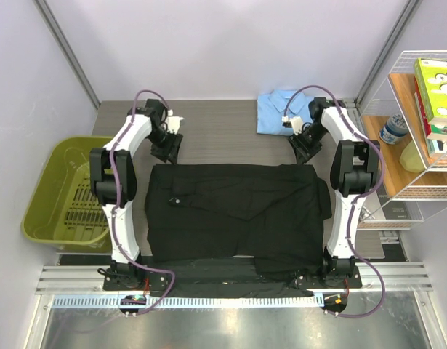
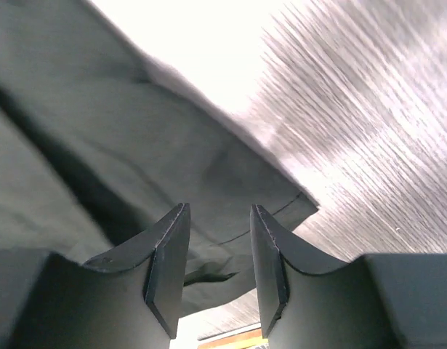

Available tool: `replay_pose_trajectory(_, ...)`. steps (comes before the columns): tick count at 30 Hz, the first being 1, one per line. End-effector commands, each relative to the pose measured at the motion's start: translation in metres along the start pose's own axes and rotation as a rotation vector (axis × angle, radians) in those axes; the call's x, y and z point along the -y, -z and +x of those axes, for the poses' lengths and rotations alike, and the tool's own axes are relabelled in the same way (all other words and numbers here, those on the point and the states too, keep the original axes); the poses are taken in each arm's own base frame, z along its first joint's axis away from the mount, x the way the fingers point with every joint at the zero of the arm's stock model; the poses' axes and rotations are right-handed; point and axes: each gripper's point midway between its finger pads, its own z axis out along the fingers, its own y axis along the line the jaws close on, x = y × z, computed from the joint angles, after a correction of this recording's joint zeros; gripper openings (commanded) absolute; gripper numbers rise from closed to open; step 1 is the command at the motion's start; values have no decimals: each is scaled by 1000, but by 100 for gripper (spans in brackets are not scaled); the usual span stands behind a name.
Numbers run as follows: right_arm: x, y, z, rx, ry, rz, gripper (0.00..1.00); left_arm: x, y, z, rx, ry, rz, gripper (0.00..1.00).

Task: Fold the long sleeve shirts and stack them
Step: Fold the shirt

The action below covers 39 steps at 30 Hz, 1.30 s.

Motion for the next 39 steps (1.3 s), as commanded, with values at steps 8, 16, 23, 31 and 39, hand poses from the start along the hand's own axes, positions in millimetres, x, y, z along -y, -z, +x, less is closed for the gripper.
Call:
replay_pose_trajectory(8,29,-26,82,-264,-28,140,39,-44,-42,55,-196,44,-198,39)
replay_pose_trajectory(16,72,-50,54,-216,-74,292,40,-66,-46,62,-230,66,-292,35)
replay_pose_trajectory(23,130,-37,-32,-4,-122,445,45,-87,-59,-6,-102,80,-312,40)
replay_pose_trajectory(31,65,63,-81,255,-45,318,60,-24,18,-71,182,-9,-87,50)
replay_pose_trajectory(39,-52,90,-6,169,112,6,63,93,54,-13,182,-234,221,53)
